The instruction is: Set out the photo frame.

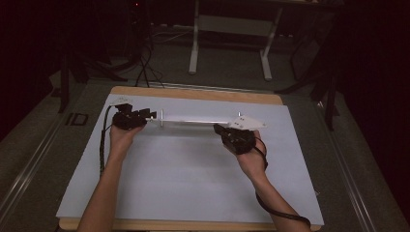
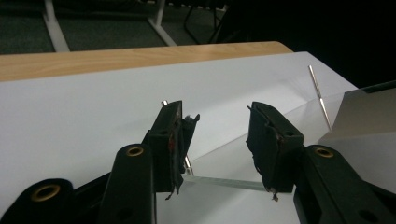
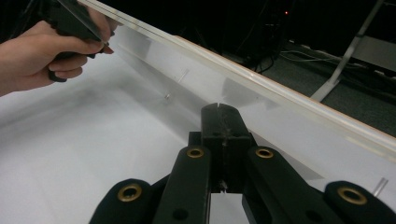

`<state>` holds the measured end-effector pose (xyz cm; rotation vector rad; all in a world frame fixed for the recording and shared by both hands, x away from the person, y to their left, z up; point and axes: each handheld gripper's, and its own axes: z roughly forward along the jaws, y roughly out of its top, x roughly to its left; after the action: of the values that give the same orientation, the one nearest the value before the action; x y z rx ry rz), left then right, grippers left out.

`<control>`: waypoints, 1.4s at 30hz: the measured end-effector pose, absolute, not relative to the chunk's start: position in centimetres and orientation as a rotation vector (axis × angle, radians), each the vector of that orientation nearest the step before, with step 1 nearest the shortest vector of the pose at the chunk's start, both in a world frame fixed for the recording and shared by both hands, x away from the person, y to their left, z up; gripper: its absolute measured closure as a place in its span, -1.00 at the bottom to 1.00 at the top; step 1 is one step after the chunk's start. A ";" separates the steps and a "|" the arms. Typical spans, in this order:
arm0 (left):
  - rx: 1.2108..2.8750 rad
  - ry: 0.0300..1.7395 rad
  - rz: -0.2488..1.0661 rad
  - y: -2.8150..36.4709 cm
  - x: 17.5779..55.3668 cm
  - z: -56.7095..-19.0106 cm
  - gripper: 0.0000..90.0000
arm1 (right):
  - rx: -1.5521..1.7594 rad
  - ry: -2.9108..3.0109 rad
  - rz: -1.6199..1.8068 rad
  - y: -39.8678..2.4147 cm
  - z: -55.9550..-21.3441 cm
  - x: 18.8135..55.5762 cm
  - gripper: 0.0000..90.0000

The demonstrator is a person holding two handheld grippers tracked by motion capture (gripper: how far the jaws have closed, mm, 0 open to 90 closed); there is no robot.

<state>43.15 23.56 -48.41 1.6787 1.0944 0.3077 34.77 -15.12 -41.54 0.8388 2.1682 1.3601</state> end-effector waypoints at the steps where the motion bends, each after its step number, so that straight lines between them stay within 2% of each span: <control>1: 1.679 1.089 0.307 23.6 43.1 -48.4 0.22 | 0.840 2.166 1.360 -15.1 -41.4 34.9 1.00; 22: 1.707 1.006 0.382 24.4 41.8 -48.1 0.18 | 0.895 2.157 1.396 -15.2 -40.3 37.0 1.00; 33: 1.681 0.932 0.382 24.9 41.0 -48.3 0.15 | 0.902 2.142 1.398 -15.2 -39.9 37.6 1.00; 42: 1.720 0.870 0.393 24.5 40.6 -48.3 0.12 | 0.912 2.134 1.392 -15.3 -39.7 38.0 1.00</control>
<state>40.55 24.52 -48.29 1.7195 0.8704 0.3934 38.04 -15.28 -39.68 0.9124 2.1337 1.3924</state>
